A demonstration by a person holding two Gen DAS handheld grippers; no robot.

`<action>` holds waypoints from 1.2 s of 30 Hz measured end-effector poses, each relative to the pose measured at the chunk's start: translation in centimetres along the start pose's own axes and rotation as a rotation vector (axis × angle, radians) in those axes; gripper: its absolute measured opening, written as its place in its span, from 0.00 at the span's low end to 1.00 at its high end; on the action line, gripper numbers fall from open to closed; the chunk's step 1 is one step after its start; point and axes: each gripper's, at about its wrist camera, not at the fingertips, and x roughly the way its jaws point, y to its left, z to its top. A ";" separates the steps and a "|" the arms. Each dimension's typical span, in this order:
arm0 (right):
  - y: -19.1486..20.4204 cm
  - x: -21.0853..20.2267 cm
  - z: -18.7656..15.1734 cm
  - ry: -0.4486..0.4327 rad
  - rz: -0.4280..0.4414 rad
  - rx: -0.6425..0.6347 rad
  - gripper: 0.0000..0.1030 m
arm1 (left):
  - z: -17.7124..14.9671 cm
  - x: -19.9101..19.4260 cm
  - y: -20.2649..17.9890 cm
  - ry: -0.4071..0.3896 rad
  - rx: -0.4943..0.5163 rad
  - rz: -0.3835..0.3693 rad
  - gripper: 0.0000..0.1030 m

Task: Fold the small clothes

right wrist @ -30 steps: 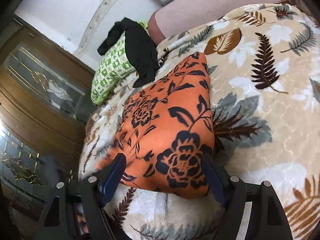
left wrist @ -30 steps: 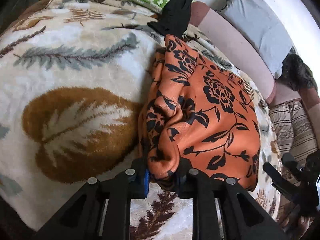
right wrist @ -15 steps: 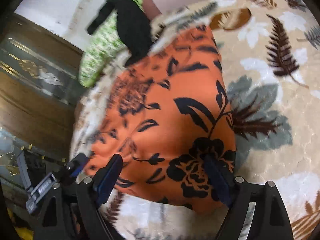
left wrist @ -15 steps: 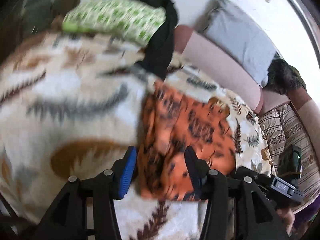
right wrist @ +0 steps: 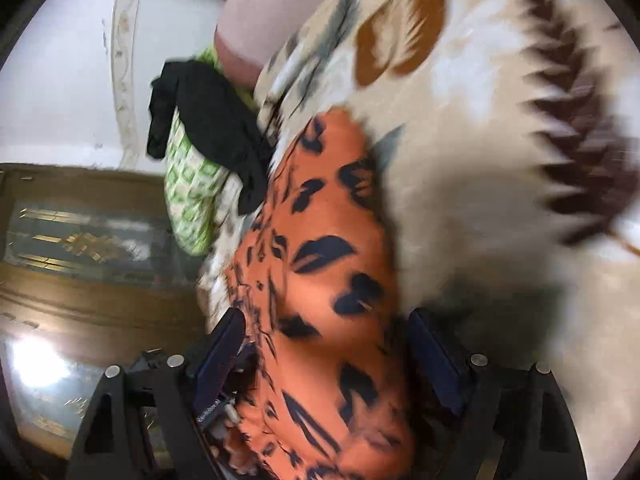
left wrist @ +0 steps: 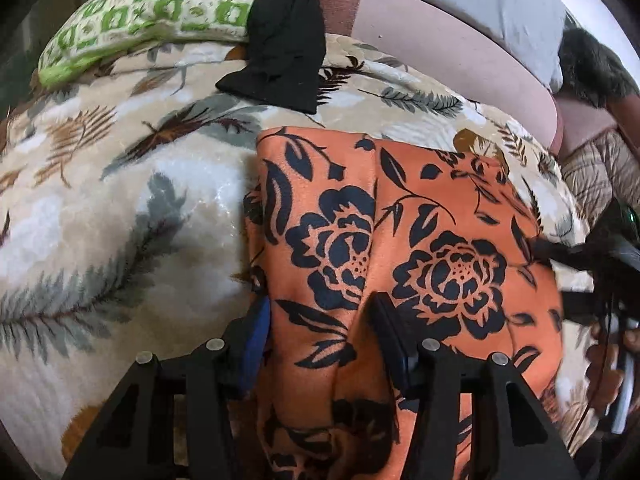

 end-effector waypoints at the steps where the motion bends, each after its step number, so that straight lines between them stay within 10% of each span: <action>1: -0.3 0.2 0.0 -0.010 -0.015 0.013 0.39 | 0.0 0.2 0.1 -0.004 0.011 -0.006 0.57; 9: -2.1 -2.4 -1.7 -0.109 0.018 0.095 0.35 | 0.2 -0.6 1.0 -0.031 -0.052 -0.022 0.71; 10: -1.3 -3.5 -2.1 -0.117 0.003 0.069 0.41 | -0.2 -2.0 0.7 -0.065 -0.022 -0.010 0.71; 12: -0.2 -5.4 -3.7 -0.146 -0.017 0.011 0.84 | -1.6 -4.5 0.4 -0.109 0.003 -0.040 0.71; 17: -0.5 -4.9 -8.2 -0.062 -0.013 -0.017 0.84 | -4.8 -3.2 0.9 -0.034 -0.052 -0.077 0.62; 21: -2.7 -2.2 -9.6 0.032 -0.023 0.031 0.37 | -4.5 -2.3 2.9 0.013 -0.203 -0.203 0.50; 25: -1.9 -3.5 -10.7 -0.036 -0.074 0.014 0.43 | -5.4 -6.1 3.1 -0.040 -0.194 -0.250 0.55; 27: -1.9 -4.0 -11.5 -0.034 -0.046 0.027 0.69 | -7.1 -7.2 4.0 -0.046 -0.239 -0.284 0.63; 29: -1.2 -4.6 -12.7 -0.063 -0.059 -0.011 0.73 | -8.3 -6.8 4.3 -0.024 -0.260 -0.290 0.63; 31: -0.6 -4.1 -13.2 -0.045 -0.061 -0.058 0.73 | -9.1 -4.7 3.9 0.057 -0.217 -0.274 0.26; 36: -2.2 -3.7 -12.9 -0.023 -0.069 0.005 0.45 | -8.5 -5.4 3.8 0.073 -0.245 -0.299 0.30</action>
